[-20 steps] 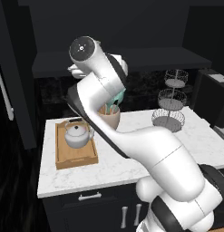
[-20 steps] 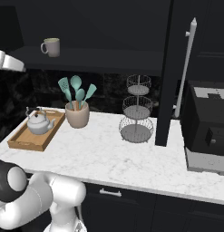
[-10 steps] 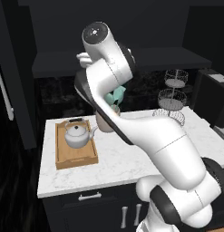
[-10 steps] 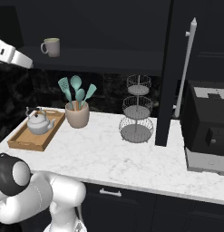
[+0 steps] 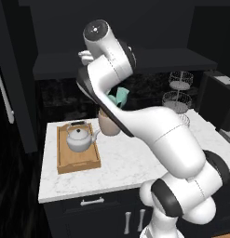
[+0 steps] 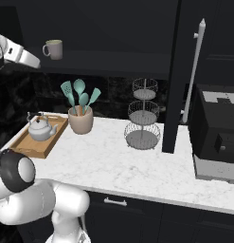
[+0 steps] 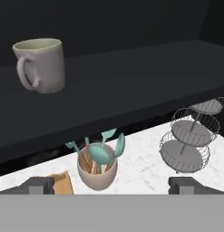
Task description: Pick the kettle from the counter and place it on the tray. Then pick the mug from the cabinet and place it on the tray. Then close the cabinet doors.
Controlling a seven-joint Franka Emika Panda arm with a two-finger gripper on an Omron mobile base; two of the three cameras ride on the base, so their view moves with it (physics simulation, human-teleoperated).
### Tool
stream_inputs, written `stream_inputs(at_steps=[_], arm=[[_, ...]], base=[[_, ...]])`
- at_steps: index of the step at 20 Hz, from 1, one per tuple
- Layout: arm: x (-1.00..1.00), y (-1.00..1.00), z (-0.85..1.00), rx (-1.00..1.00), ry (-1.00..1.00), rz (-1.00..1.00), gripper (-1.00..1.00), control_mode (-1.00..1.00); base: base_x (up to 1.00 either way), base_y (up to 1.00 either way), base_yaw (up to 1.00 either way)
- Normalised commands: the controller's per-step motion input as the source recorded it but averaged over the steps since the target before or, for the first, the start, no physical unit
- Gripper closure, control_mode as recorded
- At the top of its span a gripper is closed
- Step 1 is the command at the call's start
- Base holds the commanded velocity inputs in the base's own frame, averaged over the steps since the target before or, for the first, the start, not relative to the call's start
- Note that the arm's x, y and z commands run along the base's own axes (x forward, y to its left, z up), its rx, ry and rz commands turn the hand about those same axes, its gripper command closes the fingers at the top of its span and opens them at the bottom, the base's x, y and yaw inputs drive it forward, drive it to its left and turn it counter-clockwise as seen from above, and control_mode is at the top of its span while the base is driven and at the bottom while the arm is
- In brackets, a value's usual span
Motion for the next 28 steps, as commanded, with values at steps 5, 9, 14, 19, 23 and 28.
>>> stream_inputs(at_steps=[5,9,14,19,23,28], arm=[[0.24,0.08,0.16,0.0,0.02,-0.09,-1.0,-1.0],[0.21,0.26,0.32,0.0,0.04,-0.13,-1.0,-1.0],[0.23,0.27,0.14,0.0,0.0,-0.1,-1.0,-1.0],[0.29,0.04,0.0,0.0,0.0,-0.03,-1.0,-1.0],[0.24,0.0,0.0,0.0,0.0,-0.02,-1.0,-1.0],[0.19,0.0,-0.26,-0.03,0.0,0.0,-1.0,-1.0]], base=[[0.0,0.0,0.0],[0.0,0.0,0.0],[0.0,0.0,0.0],[0.0,0.0,0.0],[0.0,0.0,0.0],[0.0,0.0,0.0]])
